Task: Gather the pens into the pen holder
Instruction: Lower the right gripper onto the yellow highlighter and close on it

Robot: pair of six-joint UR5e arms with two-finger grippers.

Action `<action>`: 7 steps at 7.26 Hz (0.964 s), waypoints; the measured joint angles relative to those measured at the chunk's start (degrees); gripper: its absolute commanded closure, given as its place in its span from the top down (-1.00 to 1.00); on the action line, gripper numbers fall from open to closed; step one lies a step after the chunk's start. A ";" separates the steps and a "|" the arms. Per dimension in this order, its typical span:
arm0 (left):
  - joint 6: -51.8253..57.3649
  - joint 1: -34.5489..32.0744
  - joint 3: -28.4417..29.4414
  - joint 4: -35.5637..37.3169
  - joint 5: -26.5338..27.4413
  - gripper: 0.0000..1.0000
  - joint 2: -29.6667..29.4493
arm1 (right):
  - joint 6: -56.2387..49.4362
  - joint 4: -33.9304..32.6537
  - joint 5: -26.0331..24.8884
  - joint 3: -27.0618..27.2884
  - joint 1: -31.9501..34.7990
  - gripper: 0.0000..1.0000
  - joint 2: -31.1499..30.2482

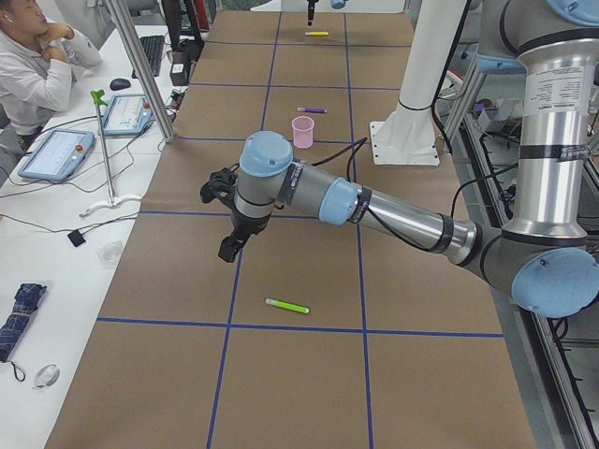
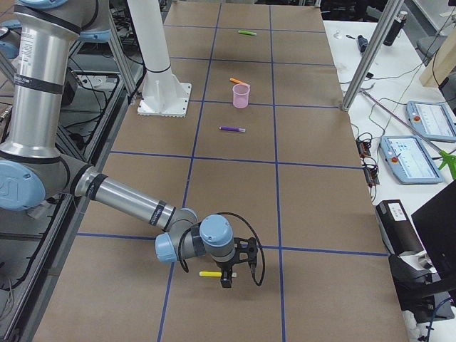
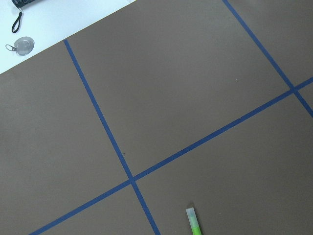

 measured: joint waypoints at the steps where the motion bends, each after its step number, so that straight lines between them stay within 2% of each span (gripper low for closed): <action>1: 0.00 0.00 0.13 -0.58 0.00 0.99 0.07 | 0.67 1.26 -0.53 -1.29 -0.72 0.40 0.07; 4: 0.06 0.00 0.11 -1.32 0.00 0.99 0.26 | 0.98 4.87 -0.91 -4.39 -3.06 0.39 0.11; 5: 0.08 0.00 0.04 -1.36 0.00 0.99 0.33 | 0.99 5.12 -0.91 -4.73 -4.07 0.27 0.12; 6: 0.08 0.00 0.01 -1.37 0.00 0.99 0.41 | 0.99 5.22 -0.82 -5.03 -4.84 0.03 0.12; 7: 0.09 0.00 -0.02 -1.38 0.00 0.99 0.47 | 0.99 5.28 -0.74 -5.20 -5.25 -0.10 0.12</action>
